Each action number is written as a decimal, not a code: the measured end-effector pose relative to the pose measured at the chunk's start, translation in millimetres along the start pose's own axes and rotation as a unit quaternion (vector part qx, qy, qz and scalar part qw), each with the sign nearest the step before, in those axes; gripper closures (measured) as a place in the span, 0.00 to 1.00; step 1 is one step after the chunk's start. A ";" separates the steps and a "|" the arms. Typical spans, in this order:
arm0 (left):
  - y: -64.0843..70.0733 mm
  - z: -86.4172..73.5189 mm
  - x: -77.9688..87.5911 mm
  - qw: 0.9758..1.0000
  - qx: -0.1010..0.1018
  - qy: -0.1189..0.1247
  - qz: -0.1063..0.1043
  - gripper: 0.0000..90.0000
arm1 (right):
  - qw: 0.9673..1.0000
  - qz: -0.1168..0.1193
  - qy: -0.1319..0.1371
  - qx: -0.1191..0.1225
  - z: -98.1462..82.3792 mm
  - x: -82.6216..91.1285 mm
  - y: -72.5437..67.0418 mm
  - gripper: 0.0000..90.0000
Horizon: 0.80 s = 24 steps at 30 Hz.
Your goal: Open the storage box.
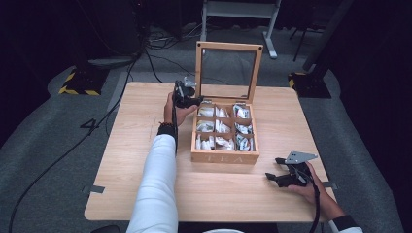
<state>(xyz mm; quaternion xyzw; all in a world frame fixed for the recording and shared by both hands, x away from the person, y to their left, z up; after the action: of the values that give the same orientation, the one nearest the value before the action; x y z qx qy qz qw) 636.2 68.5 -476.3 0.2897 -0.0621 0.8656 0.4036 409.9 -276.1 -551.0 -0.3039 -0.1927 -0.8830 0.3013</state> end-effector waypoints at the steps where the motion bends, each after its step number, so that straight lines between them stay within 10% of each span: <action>1: 0.8 -1.2 1.8 1.000 0.000 0.002 0.000 0.57 | 1.000 0.000 0.000 0.000 0.0 0.0 0.0 0.23; 12: 25.6 -2.7 47.9 0.999 -0.029 0.028 -0.007 0.50 | 1.000 0.001 0.000 0.001 -0.2 0.3 0.2 0.23; 24: 60.6 -44.8 94.8 0.996 -0.083 -0.030 -0.011 0.42 | 1.000 0.003 -0.005 0.000 0.9 3.1 2.1 0.28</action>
<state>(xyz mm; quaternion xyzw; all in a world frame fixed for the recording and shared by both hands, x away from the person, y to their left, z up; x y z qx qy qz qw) 523.5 106.3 -453.2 0.2818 -0.1428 0.8437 0.4339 409.8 -278.5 -548.0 -0.3088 -0.1931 -0.8807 0.3029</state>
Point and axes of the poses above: each handheld gripper's, and its own axes: x roughly backward along the jaws, z roughly out of its top, y roughly to its right, the point moved 7 cm from there along -x, roughly forward along the jaws, and after that the axes turned 13 degrees about -z, right-handed, at the moved point
